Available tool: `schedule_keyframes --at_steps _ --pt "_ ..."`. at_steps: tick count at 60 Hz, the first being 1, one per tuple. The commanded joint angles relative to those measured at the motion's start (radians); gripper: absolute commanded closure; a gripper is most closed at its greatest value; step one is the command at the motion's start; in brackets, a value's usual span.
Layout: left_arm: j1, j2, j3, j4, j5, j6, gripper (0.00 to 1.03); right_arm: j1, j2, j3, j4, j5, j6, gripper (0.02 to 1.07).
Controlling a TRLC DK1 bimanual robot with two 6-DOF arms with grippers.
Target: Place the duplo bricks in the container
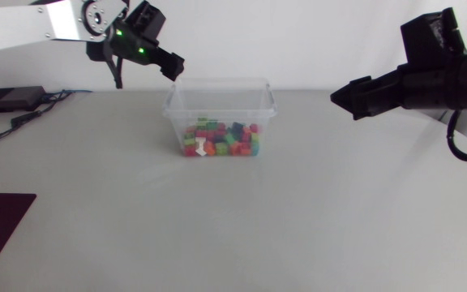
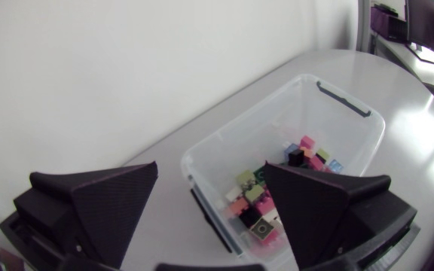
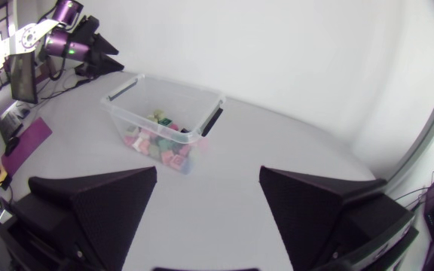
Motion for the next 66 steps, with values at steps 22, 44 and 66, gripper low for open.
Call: schedule_keyframes --at_steps 22,44,66 --pt "0.119 -0.426 -0.486 0.286 -0.006 -0.033 0.04 -0.066 -0.213 -0.150 0.056 0.127 -0.043 0.08" --pt "0.173 -0.647 -0.714 0.340 -0.004 -0.034 0.04 -0.114 -0.379 -0.265 0.077 0.183 -0.082 0.08" --pt "0.219 -0.830 -0.934 0.395 0.031 -0.045 0.04 -0.112 -0.531 -0.400 0.115 0.239 -0.128 0.08"
